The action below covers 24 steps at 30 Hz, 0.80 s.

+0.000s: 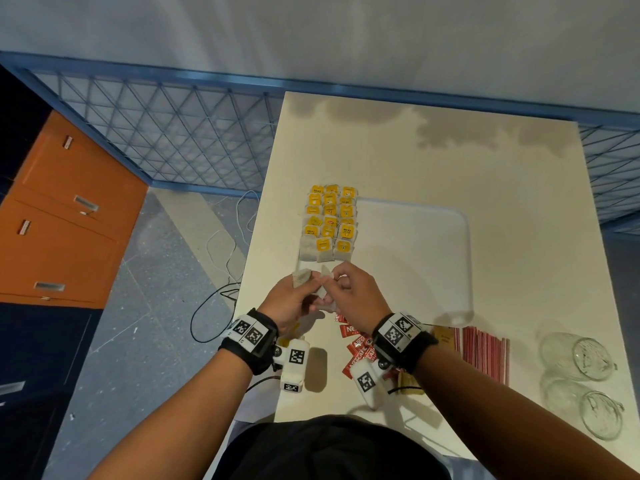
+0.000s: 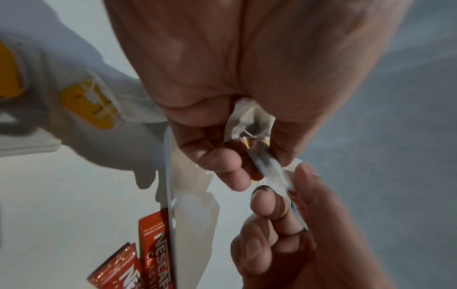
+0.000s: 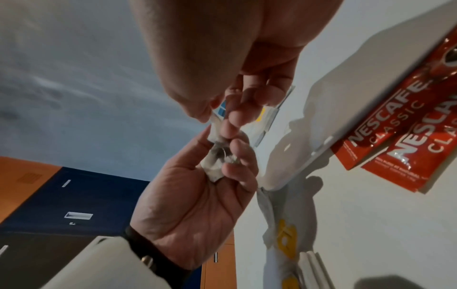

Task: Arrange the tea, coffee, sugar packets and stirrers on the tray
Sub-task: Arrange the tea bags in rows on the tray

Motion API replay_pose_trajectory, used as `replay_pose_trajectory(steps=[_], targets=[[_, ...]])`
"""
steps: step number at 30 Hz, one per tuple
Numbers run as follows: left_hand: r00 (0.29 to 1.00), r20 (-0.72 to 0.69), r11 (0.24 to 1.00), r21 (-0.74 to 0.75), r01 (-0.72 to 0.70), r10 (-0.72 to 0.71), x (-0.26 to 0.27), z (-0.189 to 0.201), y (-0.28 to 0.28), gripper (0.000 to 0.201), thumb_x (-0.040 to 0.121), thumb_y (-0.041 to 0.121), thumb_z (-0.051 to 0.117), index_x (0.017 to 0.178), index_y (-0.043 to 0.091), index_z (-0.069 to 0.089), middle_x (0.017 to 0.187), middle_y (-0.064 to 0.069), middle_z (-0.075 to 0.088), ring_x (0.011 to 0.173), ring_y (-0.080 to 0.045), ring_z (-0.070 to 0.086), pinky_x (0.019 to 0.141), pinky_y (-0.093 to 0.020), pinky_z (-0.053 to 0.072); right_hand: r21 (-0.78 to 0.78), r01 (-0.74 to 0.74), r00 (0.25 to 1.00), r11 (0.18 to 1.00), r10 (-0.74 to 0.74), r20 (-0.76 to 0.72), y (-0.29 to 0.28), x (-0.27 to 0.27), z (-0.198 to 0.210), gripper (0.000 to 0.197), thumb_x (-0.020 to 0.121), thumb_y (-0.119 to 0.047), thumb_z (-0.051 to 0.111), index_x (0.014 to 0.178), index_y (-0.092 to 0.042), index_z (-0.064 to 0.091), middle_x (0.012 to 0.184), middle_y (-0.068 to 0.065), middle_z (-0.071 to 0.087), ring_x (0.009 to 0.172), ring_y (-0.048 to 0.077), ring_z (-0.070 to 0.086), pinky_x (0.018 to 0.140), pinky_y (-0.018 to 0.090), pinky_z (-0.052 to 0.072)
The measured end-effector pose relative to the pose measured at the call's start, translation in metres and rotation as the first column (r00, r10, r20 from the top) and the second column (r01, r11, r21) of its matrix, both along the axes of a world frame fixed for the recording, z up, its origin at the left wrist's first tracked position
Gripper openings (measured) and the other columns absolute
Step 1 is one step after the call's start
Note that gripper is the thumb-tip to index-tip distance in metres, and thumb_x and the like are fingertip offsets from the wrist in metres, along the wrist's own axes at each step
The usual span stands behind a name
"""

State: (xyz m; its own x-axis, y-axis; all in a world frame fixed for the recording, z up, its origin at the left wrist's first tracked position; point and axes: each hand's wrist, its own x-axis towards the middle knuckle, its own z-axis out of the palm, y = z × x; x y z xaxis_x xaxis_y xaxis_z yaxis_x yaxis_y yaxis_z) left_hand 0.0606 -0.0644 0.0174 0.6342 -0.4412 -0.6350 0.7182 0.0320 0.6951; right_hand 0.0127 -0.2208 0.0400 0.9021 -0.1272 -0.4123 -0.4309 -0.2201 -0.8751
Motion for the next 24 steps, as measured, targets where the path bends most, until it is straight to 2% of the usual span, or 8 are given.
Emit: replay_pose_trajectory(steps=[2,5,7,9,13,18,21,24], targets=[[1.000,0.000,0.999,0.027,-0.030,0.030,0.001,0.000,0.000,0.025,0.096,0.026,0.067,0.109,0.005,0.066,0.084,-0.018,0.057,0.060,-0.016,0.052,0.050,-0.022,0.042,0.026,-0.013,1.000,1.000,0.012,0.027,0.000,0.000,0.000,0.026,0.098,-0.045,0.060,0.088,-0.021,0.062,0.075,0.009,0.072,0.061,0.018,0.067,0.059,0.038,0.052],[0.998,-0.036,0.997,0.047,-0.054,0.056,0.003,0.001,0.003,0.016,0.097,0.022,0.065,0.103,0.007,0.063,0.075,-0.009,0.058,0.059,-0.017,0.051,0.046,-0.021,0.040,0.072,-0.009,0.999,0.997,0.006,0.041,-0.004,0.000,-0.001,0.016,0.102,-0.022,0.050,0.098,-0.021,0.066,0.083,0.010,0.069,0.058,0.011,0.054,0.059,0.034,0.045],[0.998,-0.045,0.997,0.061,-0.040,0.043,0.005,0.001,0.005,0.012,0.097,0.020,0.064,0.100,0.008,0.063,0.070,-0.006,0.056,0.057,-0.016,0.050,0.045,-0.021,0.038,0.038,-0.028,0.998,0.999,0.026,0.063,-0.006,0.000,-0.004,0.022,0.097,-0.016,0.055,0.112,-0.029,0.065,0.088,0.002,0.069,0.057,0.014,0.052,0.056,0.039,0.046],[0.999,-0.038,0.997,0.077,-0.012,0.015,0.005,0.002,0.005,0.015,0.097,0.020,0.064,0.103,0.006,0.064,0.069,-0.004,0.056,0.056,-0.015,0.051,0.045,-0.020,0.037,0.010,-0.072,0.993,0.997,0.071,0.092,-0.007,0.000,-0.003,0.032,0.094,-0.017,0.063,0.122,-0.033,0.063,0.089,-0.006,0.066,0.050,0.010,0.047,0.051,0.030,0.042],[0.999,-0.033,0.998,0.066,0.016,-0.014,0.004,0.003,0.006,0.013,0.096,0.022,0.065,0.092,0.010,0.068,0.072,-0.003,0.058,0.057,-0.014,0.050,0.045,-0.020,0.034,-0.051,-0.120,0.985,0.992,0.125,0.116,-0.010,0.000,-0.003,0.016,0.092,-0.015,0.069,0.106,-0.023,0.071,0.070,-0.028,0.059,0.048,0.004,0.043,0.054,0.017,0.036],[1.000,-0.002,0.997,0.076,0.012,-0.012,0.002,0.002,0.006,0.012,0.097,0.020,0.064,0.094,0.010,0.071,0.080,-0.011,0.064,0.063,-0.016,0.058,0.048,-0.021,0.044,-0.162,-0.109,0.986,0.981,0.128,0.107,-0.012,0.001,-0.013,0.012,0.090,-0.041,0.066,0.099,-0.032,0.065,0.094,-0.010,0.066,0.076,0.011,0.060,0.074,0.040,0.054],[1.000,0.006,0.997,0.071,-0.017,0.016,0.002,0.001,0.008,0.023,0.099,0.022,0.062,0.107,0.003,0.069,0.087,-0.016,0.067,0.068,-0.019,0.063,0.051,-0.022,0.047,-0.169,-0.113,0.992,0.979,0.121,0.042,-0.013,0.002,-0.017,0.022,0.088,-0.057,0.058,0.099,-0.039,0.061,0.082,-0.004,0.069,0.069,0.018,0.067,0.071,0.050,0.058],[0.999,0.006,0.997,0.068,-0.041,0.041,0.002,0.002,0.010,0.029,0.097,0.027,0.063,0.109,0.001,0.068,0.084,-0.014,0.068,0.070,-0.019,0.064,0.053,-0.022,0.046,-0.166,-0.103,0.990,0.981,0.117,0.077,-0.013,0.003,-0.019,0.015,0.093,-0.050,0.060,0.098,-0.036,0.061,0.084,-0.007,0.068,0.065,0.017,0.065,0.068,0.050,0.058]])
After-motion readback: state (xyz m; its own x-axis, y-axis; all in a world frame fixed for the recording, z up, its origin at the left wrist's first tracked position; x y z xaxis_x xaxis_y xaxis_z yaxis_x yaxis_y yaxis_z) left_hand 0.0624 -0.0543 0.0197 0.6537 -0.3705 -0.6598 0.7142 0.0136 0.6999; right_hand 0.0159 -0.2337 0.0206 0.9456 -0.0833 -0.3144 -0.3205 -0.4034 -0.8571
